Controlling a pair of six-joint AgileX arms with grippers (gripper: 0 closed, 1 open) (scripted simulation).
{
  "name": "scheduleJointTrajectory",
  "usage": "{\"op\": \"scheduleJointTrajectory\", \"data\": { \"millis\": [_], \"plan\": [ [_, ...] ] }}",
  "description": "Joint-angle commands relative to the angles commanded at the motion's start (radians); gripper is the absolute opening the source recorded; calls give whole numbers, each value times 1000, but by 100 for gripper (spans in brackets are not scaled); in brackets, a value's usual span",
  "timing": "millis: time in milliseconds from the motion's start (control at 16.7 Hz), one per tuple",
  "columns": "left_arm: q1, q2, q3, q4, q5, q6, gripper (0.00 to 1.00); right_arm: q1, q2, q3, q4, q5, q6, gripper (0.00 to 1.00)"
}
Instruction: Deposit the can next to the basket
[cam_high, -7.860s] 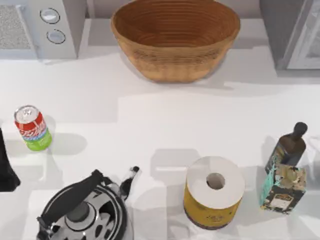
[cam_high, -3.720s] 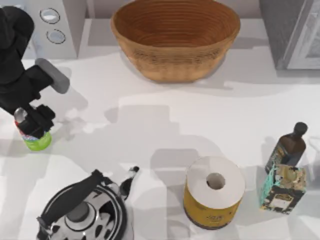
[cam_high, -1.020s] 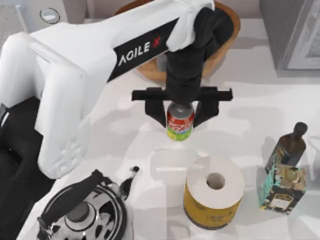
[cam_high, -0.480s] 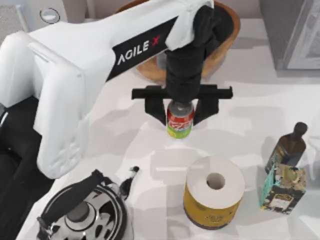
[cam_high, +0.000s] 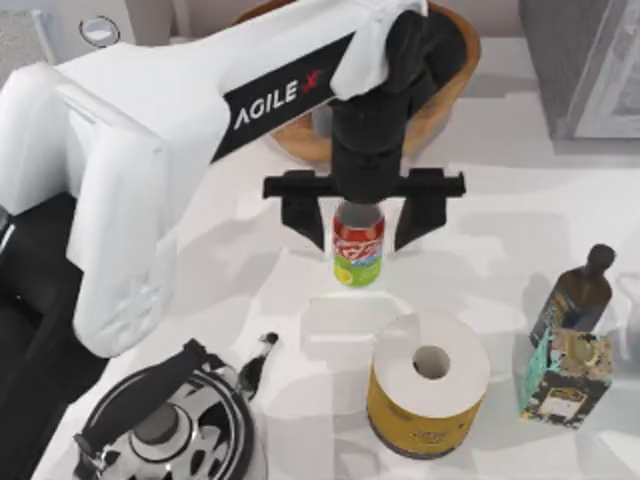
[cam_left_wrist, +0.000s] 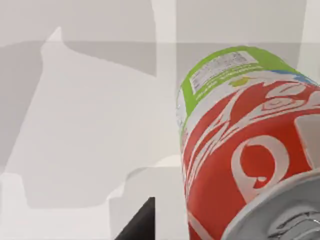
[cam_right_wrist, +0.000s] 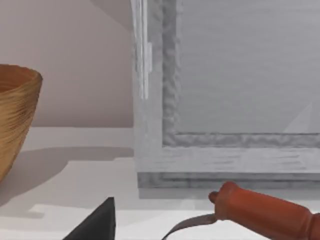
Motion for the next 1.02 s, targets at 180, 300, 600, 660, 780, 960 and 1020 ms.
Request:
{"op": "scheduleJointTrajectory", "data": {
  "millis": [180,300,600,660,780,960,1020],
  "plan": [
    [0,0,0,0,0,0,100,0,0,0,0,0,0,100],
    [0,0,0,0,0,0,100,0,0,0,0,0,0,100],
    [-5,0,1,-2,0,0,100,0,0,0,0,0,0,100],
    [-12,0,8,-10,1,1,100,0,0,0,0,0,0,100],
    [-28,4,32,-41,9,2,100,0,0,0,0,0,0,100],
    [-32,31,74,-107,32,5,100,0,0,0,0,0,0,100],
    [-27,42,89,-127,38,7,100,0,0,0,0,0,0,100]
  ]
}}
